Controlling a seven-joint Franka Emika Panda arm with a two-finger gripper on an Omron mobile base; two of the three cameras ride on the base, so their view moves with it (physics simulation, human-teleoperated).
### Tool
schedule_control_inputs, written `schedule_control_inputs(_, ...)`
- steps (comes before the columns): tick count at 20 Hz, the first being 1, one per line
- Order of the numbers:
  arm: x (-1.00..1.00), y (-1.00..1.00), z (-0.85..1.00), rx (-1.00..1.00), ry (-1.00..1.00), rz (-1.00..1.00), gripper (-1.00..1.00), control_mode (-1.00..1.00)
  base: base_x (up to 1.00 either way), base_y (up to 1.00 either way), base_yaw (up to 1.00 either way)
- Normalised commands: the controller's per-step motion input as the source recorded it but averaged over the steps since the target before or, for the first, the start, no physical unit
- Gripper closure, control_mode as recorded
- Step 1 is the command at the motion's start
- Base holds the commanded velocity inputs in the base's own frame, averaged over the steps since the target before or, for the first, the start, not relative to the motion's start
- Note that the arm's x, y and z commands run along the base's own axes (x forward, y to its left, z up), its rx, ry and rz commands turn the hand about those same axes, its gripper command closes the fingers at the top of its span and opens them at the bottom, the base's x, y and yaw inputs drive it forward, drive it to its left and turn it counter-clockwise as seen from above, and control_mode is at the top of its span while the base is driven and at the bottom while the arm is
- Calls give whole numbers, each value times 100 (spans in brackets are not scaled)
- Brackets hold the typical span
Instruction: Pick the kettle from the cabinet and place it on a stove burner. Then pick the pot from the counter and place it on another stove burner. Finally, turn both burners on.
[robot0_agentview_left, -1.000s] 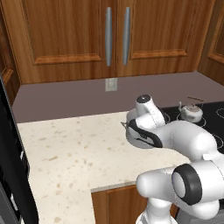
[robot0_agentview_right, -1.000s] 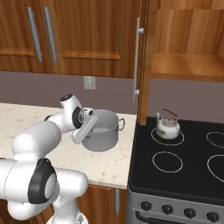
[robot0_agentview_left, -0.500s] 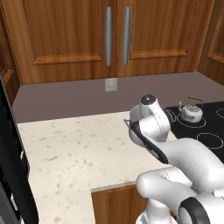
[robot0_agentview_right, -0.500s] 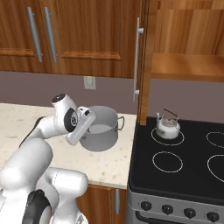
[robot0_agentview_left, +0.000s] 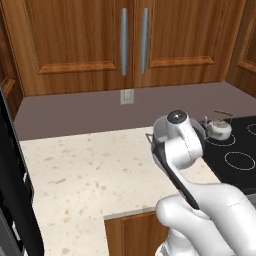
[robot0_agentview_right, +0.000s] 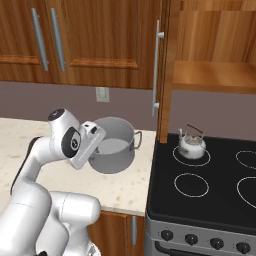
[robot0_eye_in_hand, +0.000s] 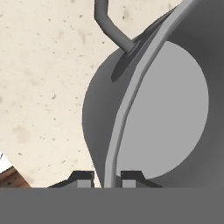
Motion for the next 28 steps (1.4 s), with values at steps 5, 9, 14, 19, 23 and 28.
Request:
schedule_control_inputs(5, -22, 2, 50, -5, -1, -4, 100, -100, 0, 0, 0)
schedule_control_inputs(9, -20, 5, 44, -5, 0, -4, 100, -100, 0, 0, 0)
schedule_control_inputs(14, -22, 10, 41, -4, 0, -2, 100, -100, 0, 0, 0)
schedule_control_inputs(19, -14, 8, 41, -4, 0, -2, 100, -100, 0, 0, 0)
schedule_control_inputs(23, -17, 9, 35, -5, 0, -2, 100, -100, 0, 0, 0)
schedule_control_inputs(28, -14, 3, 20, -4, 2, -2, 100, -100, 0, 0, 0)
